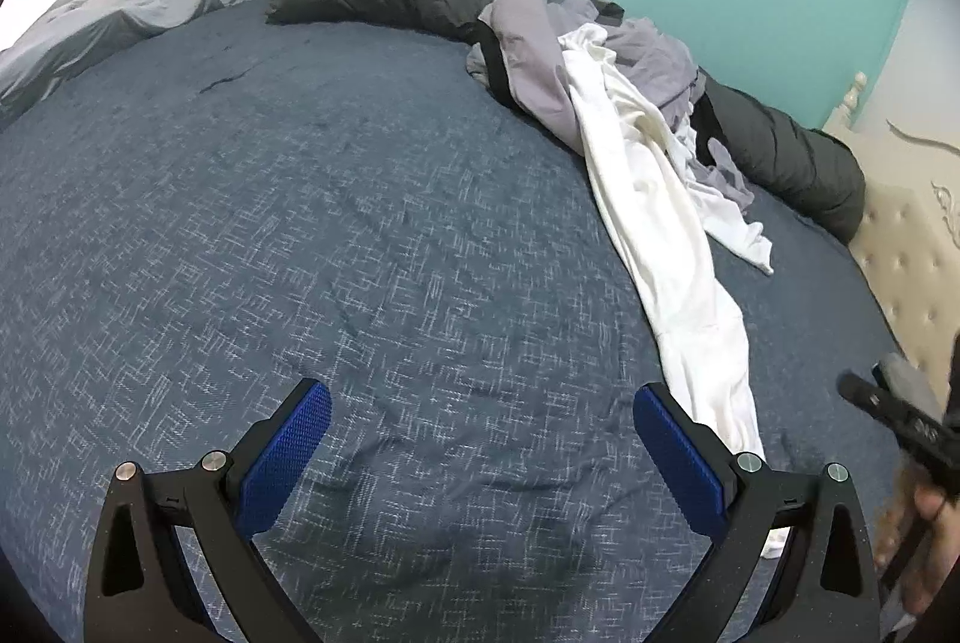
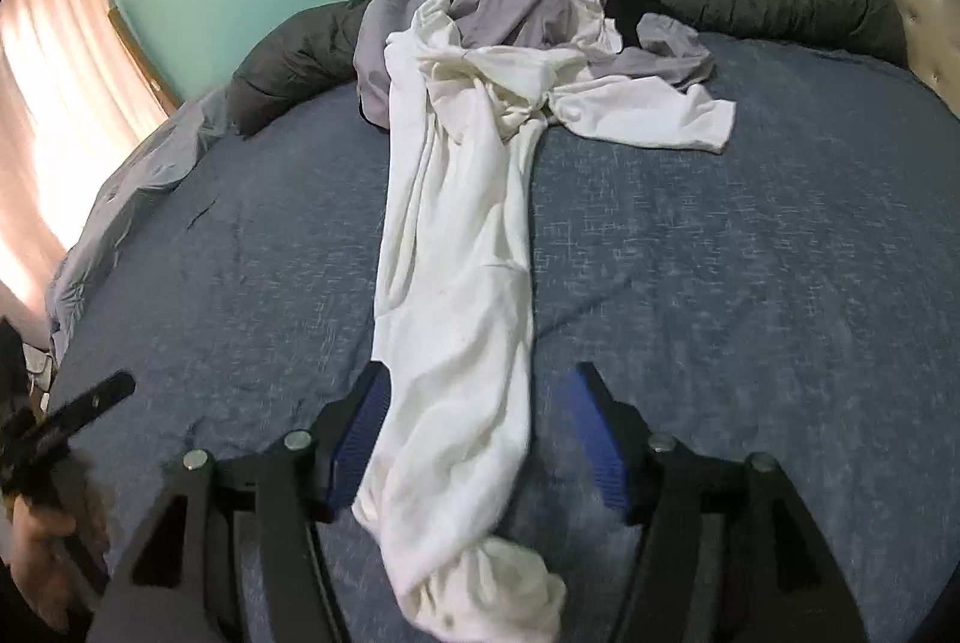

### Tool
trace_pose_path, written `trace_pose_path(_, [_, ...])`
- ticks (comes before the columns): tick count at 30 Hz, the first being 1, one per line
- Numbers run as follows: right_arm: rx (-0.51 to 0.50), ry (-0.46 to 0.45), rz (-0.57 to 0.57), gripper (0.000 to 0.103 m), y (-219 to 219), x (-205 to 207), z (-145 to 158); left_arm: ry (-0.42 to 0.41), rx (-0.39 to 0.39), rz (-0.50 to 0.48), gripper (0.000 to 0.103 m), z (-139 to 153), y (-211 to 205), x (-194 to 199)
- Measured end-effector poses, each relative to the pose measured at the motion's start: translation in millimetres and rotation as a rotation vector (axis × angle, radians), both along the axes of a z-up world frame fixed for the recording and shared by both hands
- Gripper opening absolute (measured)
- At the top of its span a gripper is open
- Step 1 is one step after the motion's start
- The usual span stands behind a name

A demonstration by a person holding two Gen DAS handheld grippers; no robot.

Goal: Fold clothes
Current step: 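Pull the white garment off the duvet with the right gripper, then drag the white garment across the blue sheet with the right gripper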

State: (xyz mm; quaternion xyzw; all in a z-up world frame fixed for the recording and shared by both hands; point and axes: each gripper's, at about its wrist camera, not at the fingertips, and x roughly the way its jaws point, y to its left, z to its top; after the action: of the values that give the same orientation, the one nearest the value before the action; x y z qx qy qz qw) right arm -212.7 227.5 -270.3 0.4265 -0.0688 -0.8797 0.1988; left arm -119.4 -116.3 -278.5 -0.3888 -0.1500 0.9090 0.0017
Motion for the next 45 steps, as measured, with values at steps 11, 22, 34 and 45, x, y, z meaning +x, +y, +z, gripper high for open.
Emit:
trace_pose_path(11, [0.023, -0.089, -0.006, 0.063, -41.9, -59.7, -40.2, -0.015, -0.007, -0.013, 0.103, -5.6, 4.5, -5.9])
trace_pose_path(22, [0.026, -0.092, 0.052, 0.001, -45.1, -59.5, -57.6, -0.029, -0.013, -0.018, 0.103, -11.2, 5.0, -6.4])
trace_pose_path(34, [-0.029, 0.004, 0.160, 0.001, -30.2, 2.7, -19.4, -0.023, -0.009, -0.017, 0.103, -7.4, 5.7, -3.0])
trace_pose_path(45, [-0.046, -0.044, 0.194, 0.001, 4.5, 55.6, -4.8, -0.026, 0.013, -0.014, 0.103, -7.6, 4.0, 1.0])
